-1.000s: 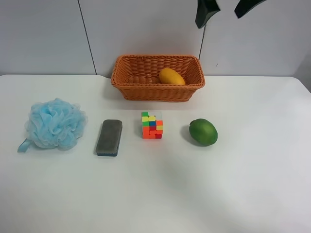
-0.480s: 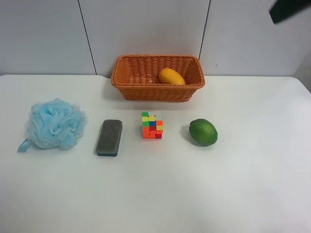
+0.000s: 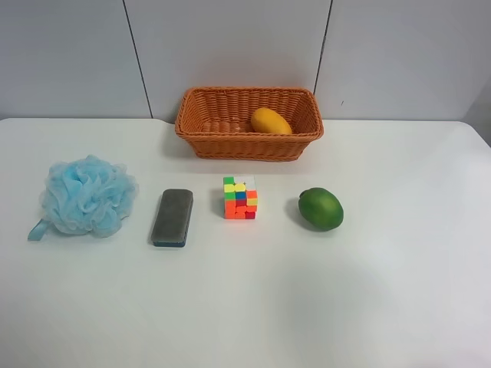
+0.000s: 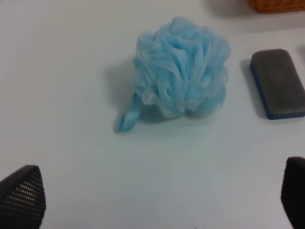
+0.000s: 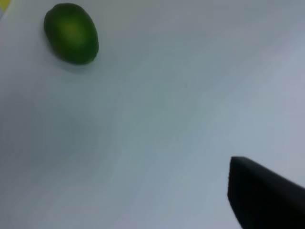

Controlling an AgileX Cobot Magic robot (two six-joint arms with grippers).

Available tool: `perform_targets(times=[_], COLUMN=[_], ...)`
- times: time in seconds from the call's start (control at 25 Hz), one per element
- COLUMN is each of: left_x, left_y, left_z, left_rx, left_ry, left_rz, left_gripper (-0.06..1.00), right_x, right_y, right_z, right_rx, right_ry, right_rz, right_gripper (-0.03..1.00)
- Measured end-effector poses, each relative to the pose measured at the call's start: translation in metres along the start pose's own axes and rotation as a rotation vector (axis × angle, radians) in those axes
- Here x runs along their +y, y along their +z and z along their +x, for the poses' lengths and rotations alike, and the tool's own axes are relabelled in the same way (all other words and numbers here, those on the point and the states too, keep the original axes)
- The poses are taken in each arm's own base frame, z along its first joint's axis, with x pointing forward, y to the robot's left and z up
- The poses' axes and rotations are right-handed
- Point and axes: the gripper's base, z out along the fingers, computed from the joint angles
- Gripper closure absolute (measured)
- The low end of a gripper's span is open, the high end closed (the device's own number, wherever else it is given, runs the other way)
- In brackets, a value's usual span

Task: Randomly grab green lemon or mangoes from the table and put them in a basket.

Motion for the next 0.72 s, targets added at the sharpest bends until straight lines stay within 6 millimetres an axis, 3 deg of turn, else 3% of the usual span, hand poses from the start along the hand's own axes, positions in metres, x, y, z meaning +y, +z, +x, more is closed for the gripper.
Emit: perform_targets(times=[0.24,0.72], left_x=[0.0,0.0], left_y=[0.0,0.0], left_z=[0.0,0.0], left_rx=[0.0,0.0], left_ry=[0.0,0.0], left_rz=[0.0,0.0], left_gripper=[-0.05,-0.05], right_x=[0.002,0.002], right_y=[0.012,0.011], right_z=[0.041,0.045], right_rx=[-0.096,-0.156], right_ry=[0.017,0.045], right_rz=[0.001,0.0], right_gripper=[-0.02,-0.02])
